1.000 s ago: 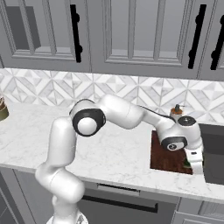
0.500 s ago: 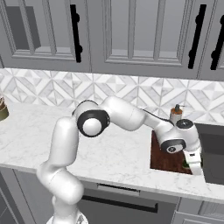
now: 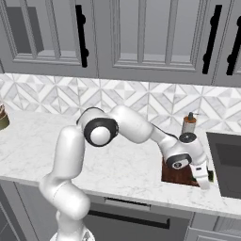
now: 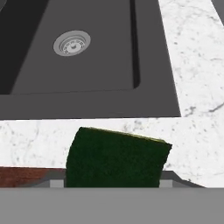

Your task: Pick up the sponge from the counter and clean the cutting board by briefly scrubbing or pressing down on the cutting board. Once finished, release the sponge.

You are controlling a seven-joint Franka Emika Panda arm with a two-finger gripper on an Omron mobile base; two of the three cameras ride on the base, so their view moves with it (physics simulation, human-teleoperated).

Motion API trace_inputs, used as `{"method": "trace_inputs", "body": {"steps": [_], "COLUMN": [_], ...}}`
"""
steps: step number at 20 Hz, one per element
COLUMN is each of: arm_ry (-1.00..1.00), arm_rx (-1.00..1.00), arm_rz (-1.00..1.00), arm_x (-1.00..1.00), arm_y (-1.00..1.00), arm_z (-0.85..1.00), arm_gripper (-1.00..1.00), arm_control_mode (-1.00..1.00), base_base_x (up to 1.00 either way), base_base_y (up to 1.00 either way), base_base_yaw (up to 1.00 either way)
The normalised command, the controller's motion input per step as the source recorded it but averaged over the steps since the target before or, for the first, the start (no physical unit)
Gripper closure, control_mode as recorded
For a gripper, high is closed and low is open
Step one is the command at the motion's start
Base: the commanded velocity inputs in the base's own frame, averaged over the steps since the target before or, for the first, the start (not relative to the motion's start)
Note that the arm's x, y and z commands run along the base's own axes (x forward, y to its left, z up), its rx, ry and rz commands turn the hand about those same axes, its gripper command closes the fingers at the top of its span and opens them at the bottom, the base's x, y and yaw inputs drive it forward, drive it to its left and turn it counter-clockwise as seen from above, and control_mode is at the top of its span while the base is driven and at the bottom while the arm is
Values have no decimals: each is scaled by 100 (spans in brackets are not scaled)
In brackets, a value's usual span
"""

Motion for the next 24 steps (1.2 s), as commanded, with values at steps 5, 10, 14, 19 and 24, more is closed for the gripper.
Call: {"method": "trace_inputs", "body": {"steps": [5, 10, 14, 19, 24], "arm_ry": [0, 4, 7, 6, 5], "arm_rx": [-7, -4, 0, -1, -3], "arm_rz": [0, 0, 0, 0, 0], "arm_x": [28, 15, 0, 7, 34], "arm_y": [30, 51, 71, 73, 50], "arm_z": [-24, -10, -19, -24, -5], "arm_gripper": [100, 100, 100, 100, 100], "arm_control_mode": [-100, -100, -100, -100, -100], "base_base_x": [0, 0, 0, 0, 0], "base_base_y": [0, 0, 0, 0, 0], "base_base_yaw": [0, 0, 0, 0, 0]}}
